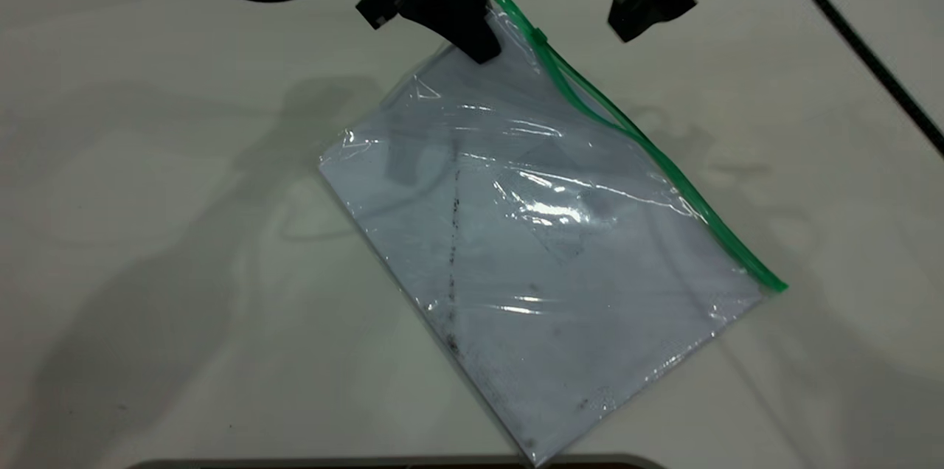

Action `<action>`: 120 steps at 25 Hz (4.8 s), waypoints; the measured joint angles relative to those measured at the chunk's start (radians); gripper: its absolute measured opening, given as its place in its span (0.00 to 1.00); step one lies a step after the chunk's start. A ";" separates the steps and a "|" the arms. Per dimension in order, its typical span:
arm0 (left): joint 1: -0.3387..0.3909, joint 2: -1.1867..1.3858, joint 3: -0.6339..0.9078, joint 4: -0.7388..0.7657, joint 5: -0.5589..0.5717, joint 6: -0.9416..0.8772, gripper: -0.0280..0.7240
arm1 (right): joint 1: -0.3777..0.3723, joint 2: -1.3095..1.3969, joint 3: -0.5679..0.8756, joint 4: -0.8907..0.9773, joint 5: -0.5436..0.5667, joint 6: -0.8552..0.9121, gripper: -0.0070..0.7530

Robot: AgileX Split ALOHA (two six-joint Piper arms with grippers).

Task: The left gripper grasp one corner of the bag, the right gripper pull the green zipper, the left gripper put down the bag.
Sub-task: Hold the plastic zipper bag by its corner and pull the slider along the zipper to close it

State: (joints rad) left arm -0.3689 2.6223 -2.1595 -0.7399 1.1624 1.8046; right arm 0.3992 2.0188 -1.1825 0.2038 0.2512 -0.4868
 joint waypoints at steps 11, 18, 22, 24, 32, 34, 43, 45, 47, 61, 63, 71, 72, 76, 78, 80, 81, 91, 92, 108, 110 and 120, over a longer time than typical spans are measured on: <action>-0.044 0.003 0.000 0.002 -0.092 0.047 0.11 | 0.001 0.048 -0.039 0.064 0.019 -0.046 0.77; -0.069 0.004 0.000 0.006 -0.161 0.076 0.11 | 0.022 0.048 -0.070 0.185 0.116 -0.194 0.76; -0.073 0.004 0.000 0.005 -0.187 0.082 0.11 | 0.029 0.050 -0.070 0.309 0.150 -0.324 0.74; -0.074 0.004 0.000 0.004 -0.185 0.079 0.11 | 0.030 0.050 -0.070 0.395 0.151 -0.401 0.74; -0.074 0.004 0.000 0.004 -0.113 0.079 0.11 | 0.030 0.050 -0.070 0.546 0.101 -0.540 0.74; -0.074 0.004 0.000 0.004 -0.104 0.079 0.11 | 0.030 0.050 -0.070 0.547 0.099 -0.543 0.74; -0.074 0.013 0.000 0.015 -0.104 0.075 0.11 | 0.030 0.089 -0.074 0.556 0.079 -0.549 0.74; -0.073 0.016 0.000 0.024 -0.107 0.071 0.11 | 0.030 0.099 -0.077 0.557 0.077 -0.551 0.73; -0.073 0.016 0.000 0.029 -0.107 0.070 0.11 | 0.030 0.103 -0.077 0.560 0.077 -0.553 0.71; -0.073 0.013 0.000 0.035 -0.105 0.075 0.11 | -0.060 0.112 -0.078 0.564 0.159 -0.529 0.61; -0.073 0.013 0.000 0.035 -0.104 0.075 0.11 | -0.055 0.112 -0.078 0.564 0.172 -0.529 0.61; -0.073 0.013 0.000 0.035 -0.104 0.077 0.11 | -0.051 0.112 -0.078 0.575 0.214 -0.541 0.61; -0.073 0.013 0.000 0.035 -0.105 0.077 0.11 | -0.051 0.112 -0.078 0.583 0.215 -0.551 0.61; -0.073 0.013 0.000 0.017 -0.105 0.077 0.11 | -0.051 0.112 -0.078 0.653 0.216 -0.618 0.61; -0.073 0.013 0.000 0.011 -0.105 0.078 0.11 | -0.051 0.112 -0.078 0.689 0.216 -0.652 0.61; -0.073 0.013 0.000 0.008 -0.105 0.078 0.11 | -0.051 0.112 -0.078 0.708 0.218 -0.672 0.61; -0.073 0.013 0.000 0.008 -0.105 0.078 0.11 | -0.051 0.112 -0.078 0.712 0.220 -0.677 0.60; -0.073 0.013 0.000 -0.001 -0.106 0.078 0.11 | -0.051 0.112 -0.078 0.720 0.234 -0.685 0.27; -0.073 0.013 0.000 -0.005 -0.106 0.078 0.11 | -0.051 0.112 -0.078 0.720 0.234 -0.685 0.23; -0.073 0.013 -0.001 -0.018 -0.111 0.064 0.11 | -0.051 0.112 -0.078 0.713 0.228 -0.672 0.10; -0.073 0.014 -0.013 -0.018 -0.111 0.037 0.11 | -0.051 0.112 -0.078 0.705 0.224 -0.660 0.10; -0.035 0.017 -0.086 -0.020 -0.045 -0.051 0.11 | -0.051 0.107 -0.081 0.685 0.199 -0.655 0.10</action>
State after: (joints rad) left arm -0.4043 2.6394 -2.2456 -0.7595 1.1174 1.7539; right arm 0.3482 2.1263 -1.2636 0.8888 0.4506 -1.1417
